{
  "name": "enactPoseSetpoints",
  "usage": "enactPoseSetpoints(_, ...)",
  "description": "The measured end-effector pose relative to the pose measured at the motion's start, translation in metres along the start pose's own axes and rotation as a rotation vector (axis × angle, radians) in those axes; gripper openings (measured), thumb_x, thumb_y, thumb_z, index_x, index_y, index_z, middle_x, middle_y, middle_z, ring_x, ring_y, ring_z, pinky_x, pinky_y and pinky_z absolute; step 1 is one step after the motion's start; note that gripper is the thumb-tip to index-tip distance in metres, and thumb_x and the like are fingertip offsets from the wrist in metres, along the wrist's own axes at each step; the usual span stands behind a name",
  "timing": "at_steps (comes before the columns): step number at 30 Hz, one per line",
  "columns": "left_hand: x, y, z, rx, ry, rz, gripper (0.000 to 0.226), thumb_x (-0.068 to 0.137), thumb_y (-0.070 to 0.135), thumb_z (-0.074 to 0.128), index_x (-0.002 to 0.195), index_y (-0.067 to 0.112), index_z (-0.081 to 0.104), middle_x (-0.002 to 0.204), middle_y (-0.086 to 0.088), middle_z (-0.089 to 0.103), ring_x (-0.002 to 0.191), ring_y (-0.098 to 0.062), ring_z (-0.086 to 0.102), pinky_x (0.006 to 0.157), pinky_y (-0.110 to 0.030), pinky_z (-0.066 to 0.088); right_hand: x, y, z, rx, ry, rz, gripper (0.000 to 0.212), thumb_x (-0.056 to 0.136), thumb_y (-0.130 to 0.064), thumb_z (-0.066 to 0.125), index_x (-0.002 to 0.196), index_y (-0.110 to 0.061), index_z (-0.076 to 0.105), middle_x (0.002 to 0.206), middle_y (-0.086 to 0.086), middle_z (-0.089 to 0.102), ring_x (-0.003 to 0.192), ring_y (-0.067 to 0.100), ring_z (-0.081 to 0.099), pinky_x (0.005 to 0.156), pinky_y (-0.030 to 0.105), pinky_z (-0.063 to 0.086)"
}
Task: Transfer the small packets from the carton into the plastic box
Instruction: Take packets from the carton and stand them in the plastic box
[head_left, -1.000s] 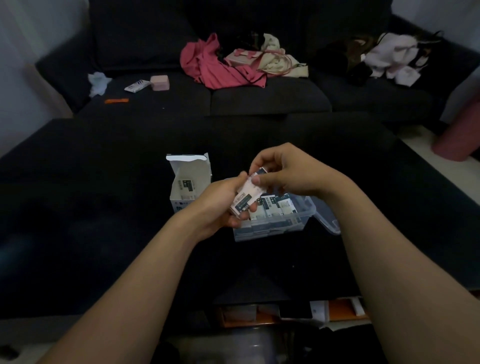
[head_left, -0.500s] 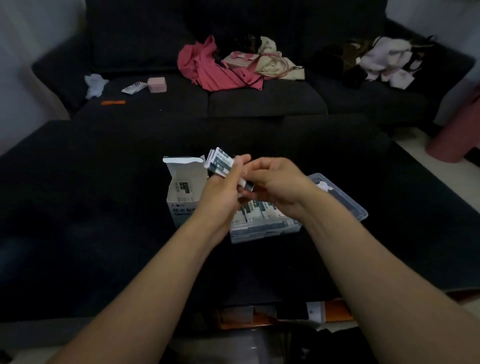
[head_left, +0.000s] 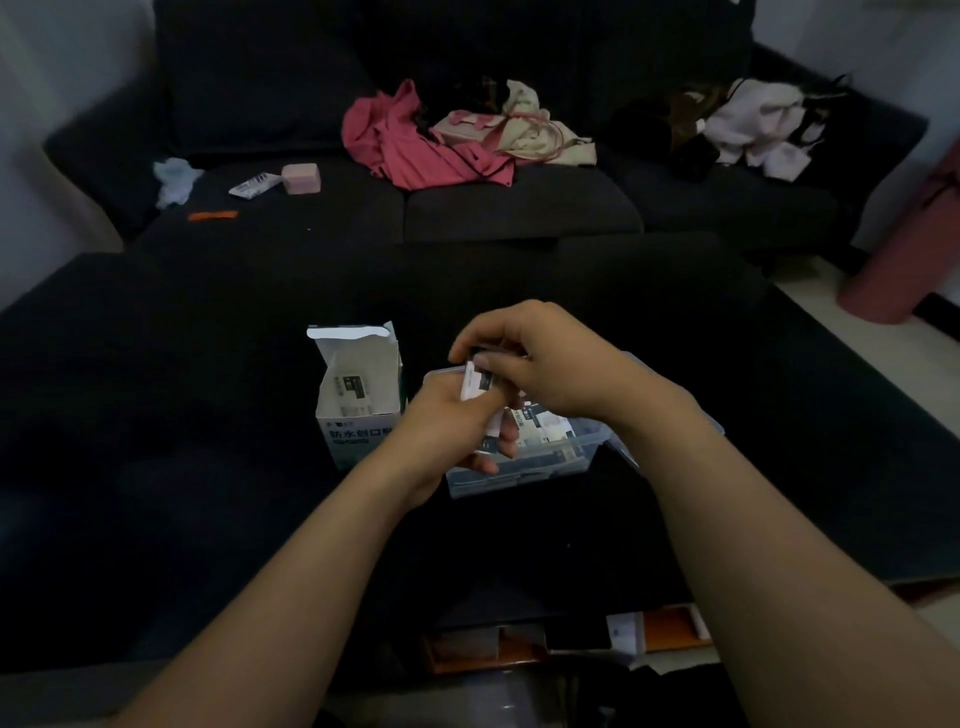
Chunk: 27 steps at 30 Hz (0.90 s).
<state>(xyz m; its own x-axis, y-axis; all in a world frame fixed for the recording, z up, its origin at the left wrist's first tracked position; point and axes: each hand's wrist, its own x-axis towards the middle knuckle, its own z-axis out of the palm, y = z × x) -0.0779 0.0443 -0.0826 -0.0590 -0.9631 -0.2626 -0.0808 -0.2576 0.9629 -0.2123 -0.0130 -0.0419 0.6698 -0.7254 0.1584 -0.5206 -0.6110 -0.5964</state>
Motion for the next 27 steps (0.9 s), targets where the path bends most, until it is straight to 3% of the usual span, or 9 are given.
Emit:
enactPoseSetpoints(6, 0.007, -0.003, 0.005, 0.102, 0.151, 0.132, 0.012, 0.101, 0.025, 0.058, 0.095, 0.016, 0.063, 0.062, -0.003, 0.063, 0.052, -0.012, 0.057, 0.042, -0.024, 0.04, -0.004, 0.004, -0.002, 0.002, 0.029, -0.005, 0.03, 0.097, -0.002, 0.058, 0.106, -0.025, 0.074, 0.102, -0.012, 0.069, 0.09, -0.006, 0.062, 0.073, 0.007, 0.047)
enactPoseSetpoints(8, 0.006, -0.002, 0.006, 0.16, 0.136, 0.164, 0.009, 0.101, 0.025, 0.059, 0.102, 0.017, 0.062, 0.068, -0.005, 0.065, 0.054, -0.012, 0.06, 0.044, -0.026, 0.044, -0.004, 0.006, -0.003, -0.01, 0.031, 0.009, 0.029, 0.095, -0.001, 0.059, 0.102, -0.026, 0.074, 0.094, -0.014, 0.067, 0.083, -0.007, 0.061, 0.071, 0.009, 0.048)
enactPoseSetpoints(10, 0.006, -0.004, 0.006, 0.198, 0.095, 0.172, 0.021, 0.096, 0.03, 0.067, 0.113, 0.02, 0.059, 0.082, -0.004, 0.07, 0.063, -0.015, 0.067, 0.047, -0.026, 0.049, -0.004, 0.009, -0.008, -0.041, 0.035, 0.033, 0.028, 0.094, 0.0, 0.061, 0.098, -0.025, 0.073, 0.085, -0.015, 0.065, 0.076, -0.006, 0.06, 0.067, 0.007, 0.046)
enactPoseSetpoints(13, 0.008, -0.014, 0.0, 0.53, 0.179, 0.3, 0.049, 0.08, 0.047, 0.081, 0.118, 0.025, 0.06, 0.104, 0.007, 0.066, 0.083, -0.012, 0.066, 0.064, -0.027, 0.054, -0.005, 0.021, -0.029, -0.135, 0.06, 0.114, 0.026, 0.092, 0.002, 0.06, 0.094, -0.02, 0.073, 0.084, -0.011, 0.066, 0.075, -0.002, 0.059, 0.066, 0.01, 0.044)
enactPoseSetpoints(16, 0.008, -0.023, -0.008, 0.985, 0.205, 0.471, 0.07, 0.07, 0.067, 0.078, 0.126, 0.03, 0.059, 0.124, 0.014, 0.058, 0.109, -0.009, 0.051, 0.092, -0.032, 0.05, -0.003, 0.035, -0.037, -0.275, -0.004, 0.203, 0.024, 0.094, -0.001, 0.058, 0.094, -0.021, 0.072, 0.092, -0.004, 0.067, 0.084, 0.01, 0.061, 0.066, 0.016, 0.044)
enactPoseSetpoints(22, 0.011, -0.038, -0.008, 1.36, -0.029, 0.494, 0.084, 0.077, 0.076, 0.064, 0.144, 0.026, 0.051, 0.151, 0.006, 0.047, 0.141, -0.015, 0.038, 0.121, -0.043, 0.025, 0.006, 0.062, -0.006, -0.459, -0.206, 0.359, 0.036, 0.091, 0.0, 0.056, 0.078, -0.032, 0.066, 0.096, -0.005, 0.058, 0.082, 0.014, 0.058, 0.066, 0.029, 0.046)
enactPoseSetpoints(27, 0.013, -0.041, -0.002, 1.454, -0.106, 0.432, 0.075, 0.09, 0.069, 0.053, 0.155, 0.034, 0.036, 0.164, 0.005, 0.031, 0.152, -0.014, 0.023, 0.126, -0.053, 0.0, 0.008, 0.059, 0.008, -0.578, -0.309, 0.37, 0.033, 0.09, -0.001, 0.058, 0.087, -0.033, 0.064, 0.094, -0.008, 0.045, 0.079, 0.01, 0.047, 0.069, 0.029, 0.04)
